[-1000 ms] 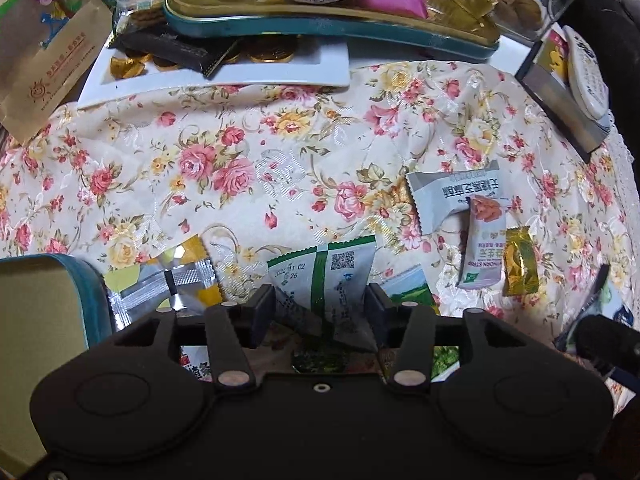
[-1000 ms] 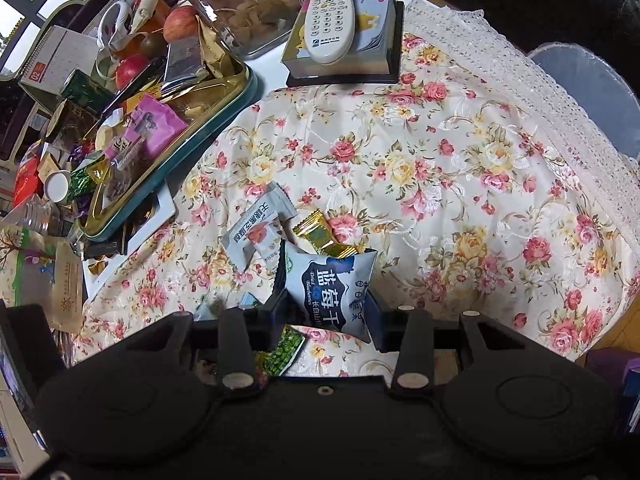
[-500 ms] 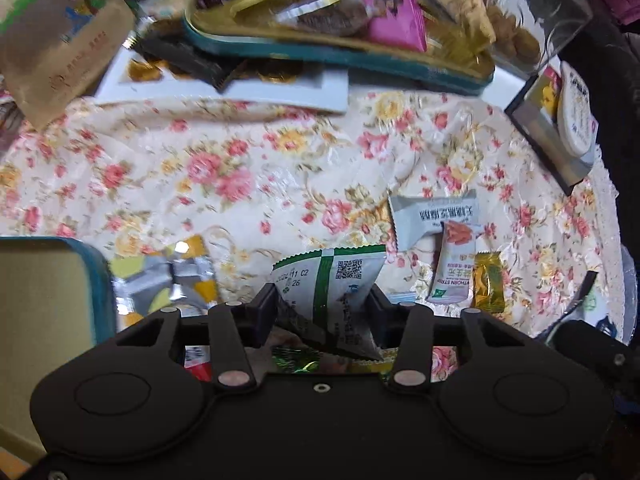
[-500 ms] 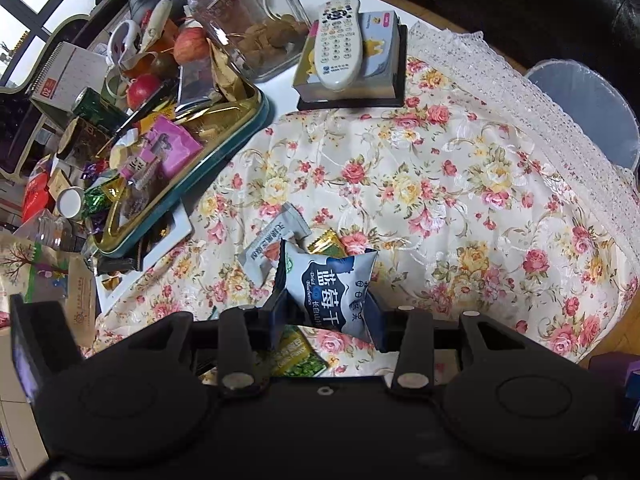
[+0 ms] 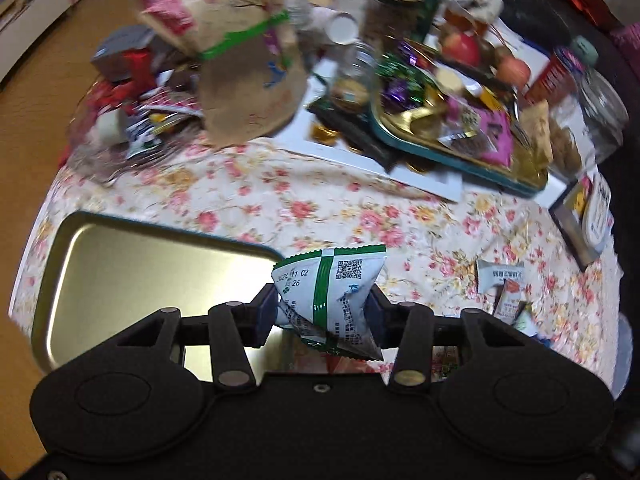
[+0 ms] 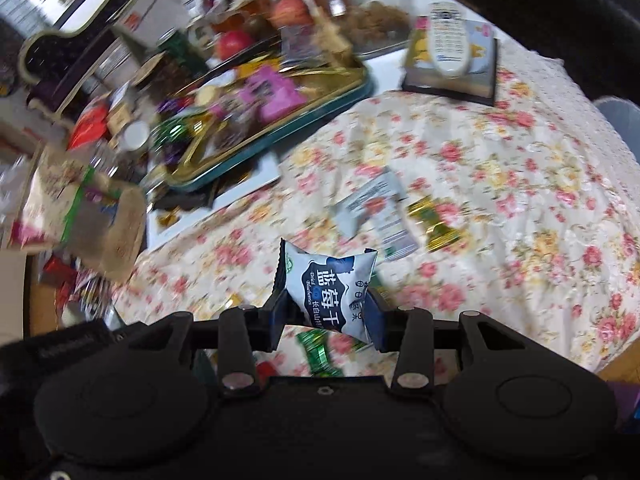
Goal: Organize snacks
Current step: 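Carry both packets over the gold tray while the right tool releases the blue packet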
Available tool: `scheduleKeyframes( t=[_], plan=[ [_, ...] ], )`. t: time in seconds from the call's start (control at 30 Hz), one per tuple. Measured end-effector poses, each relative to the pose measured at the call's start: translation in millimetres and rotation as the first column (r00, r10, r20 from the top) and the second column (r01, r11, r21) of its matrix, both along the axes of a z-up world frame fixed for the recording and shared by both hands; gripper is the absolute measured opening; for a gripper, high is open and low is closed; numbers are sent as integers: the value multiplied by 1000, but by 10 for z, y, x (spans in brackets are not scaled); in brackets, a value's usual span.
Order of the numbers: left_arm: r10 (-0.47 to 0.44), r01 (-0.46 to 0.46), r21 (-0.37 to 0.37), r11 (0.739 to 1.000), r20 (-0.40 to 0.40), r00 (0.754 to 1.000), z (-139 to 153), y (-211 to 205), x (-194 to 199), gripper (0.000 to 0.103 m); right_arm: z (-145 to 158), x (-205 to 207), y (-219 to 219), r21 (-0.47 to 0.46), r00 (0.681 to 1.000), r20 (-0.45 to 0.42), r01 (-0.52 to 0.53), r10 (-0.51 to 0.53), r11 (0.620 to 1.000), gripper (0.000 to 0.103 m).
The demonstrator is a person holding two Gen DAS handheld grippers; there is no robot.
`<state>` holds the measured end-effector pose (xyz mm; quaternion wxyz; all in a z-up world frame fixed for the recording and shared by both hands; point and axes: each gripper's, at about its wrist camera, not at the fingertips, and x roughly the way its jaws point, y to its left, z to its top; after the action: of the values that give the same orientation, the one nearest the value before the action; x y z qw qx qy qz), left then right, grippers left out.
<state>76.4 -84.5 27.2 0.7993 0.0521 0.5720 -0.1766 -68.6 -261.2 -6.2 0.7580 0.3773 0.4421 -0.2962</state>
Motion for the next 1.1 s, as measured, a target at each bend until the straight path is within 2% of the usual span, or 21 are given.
scheduleKeyframes(
  t=[0.07,0.13,0.27,0.43,0.53,0.6,0.73,0.83,1.0,1.1],
  plan=[
    [29,-29,-3,1000,17,999,77,127,20,53,11,97,145,-4,999,4,-55,55,999,44],
    [75,-76,27,997,48,996,131,219,8,53,16,171,261,-18,995,5,-96,96,995,44],
    [121,-128,60,990,102,987,204,350,-7,53,4,255,432,-60,988,-20,-152,151,987,44],
    [165,-188,123,974,176,970,187,473,-24,53,38,220,518,-49,983,-12,-184,184,982,44],
    [220,-246,188,951,146,964,187,592,-33,53,123,259,609,-67,979,9,-205,206,977,44],
    [251,-268,173,948,114,961,306,678,-67,53,175,307,660,-75,974,26,-224,226,972,44],
    [247,-267,127,955,150,957,649,769,-126,53,241,383,772,-103,960,33,-274,279,956,44],
    [216,-246,148,958,193,957,734,796,-101,53,207,405,857,-89,949,23,-311,314,946,44],
    [142,-187,212,959,210,967,544,861,16,53,151,438,1043,-95,913,-5,-406,408,909,44],
    [131,-176,225,958,201,971,423,947,98,53,130,441,1131,-90,900,-6,-435,436,896,44]
  ],
)
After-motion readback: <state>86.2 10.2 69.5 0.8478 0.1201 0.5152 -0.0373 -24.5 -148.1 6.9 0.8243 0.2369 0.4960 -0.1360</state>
